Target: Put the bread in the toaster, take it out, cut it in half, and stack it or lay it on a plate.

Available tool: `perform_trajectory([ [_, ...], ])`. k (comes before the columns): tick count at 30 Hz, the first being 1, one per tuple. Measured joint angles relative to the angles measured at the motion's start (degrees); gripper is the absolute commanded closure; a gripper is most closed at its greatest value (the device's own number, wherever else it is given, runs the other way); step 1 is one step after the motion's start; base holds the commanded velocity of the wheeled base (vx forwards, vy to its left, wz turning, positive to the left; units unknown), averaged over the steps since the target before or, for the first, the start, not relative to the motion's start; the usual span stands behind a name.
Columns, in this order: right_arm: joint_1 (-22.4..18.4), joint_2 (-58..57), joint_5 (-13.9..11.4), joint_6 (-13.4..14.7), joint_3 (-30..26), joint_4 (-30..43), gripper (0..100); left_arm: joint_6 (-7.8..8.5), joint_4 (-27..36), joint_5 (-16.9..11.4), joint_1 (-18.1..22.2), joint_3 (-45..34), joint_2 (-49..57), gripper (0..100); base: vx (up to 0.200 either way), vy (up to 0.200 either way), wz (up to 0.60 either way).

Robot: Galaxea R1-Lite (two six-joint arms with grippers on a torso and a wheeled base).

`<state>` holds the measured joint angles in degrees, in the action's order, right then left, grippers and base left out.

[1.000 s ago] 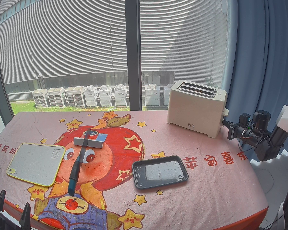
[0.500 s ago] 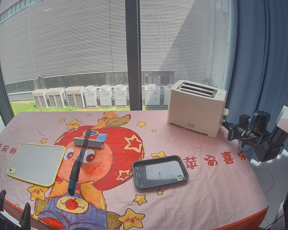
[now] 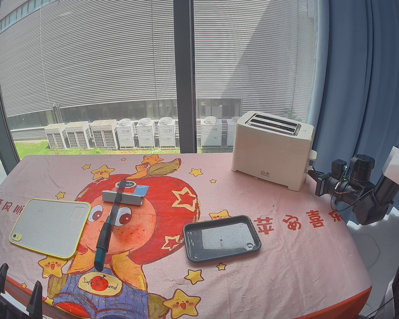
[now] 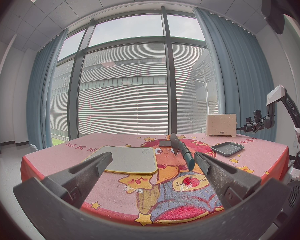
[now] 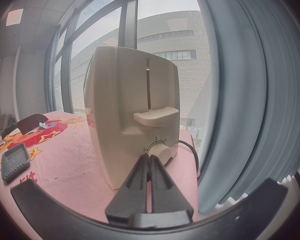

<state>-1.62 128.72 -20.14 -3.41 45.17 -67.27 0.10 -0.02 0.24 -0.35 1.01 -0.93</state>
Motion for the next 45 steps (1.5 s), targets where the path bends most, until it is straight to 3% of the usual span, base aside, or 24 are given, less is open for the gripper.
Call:
perform_trajectory([
  [45,0.3,0.3,0.5,-0.4,-1.1,0.0,100,0.0,0.0,0.0,0.0,0.0,0.0,0,0.0,0.0,0.0],
])
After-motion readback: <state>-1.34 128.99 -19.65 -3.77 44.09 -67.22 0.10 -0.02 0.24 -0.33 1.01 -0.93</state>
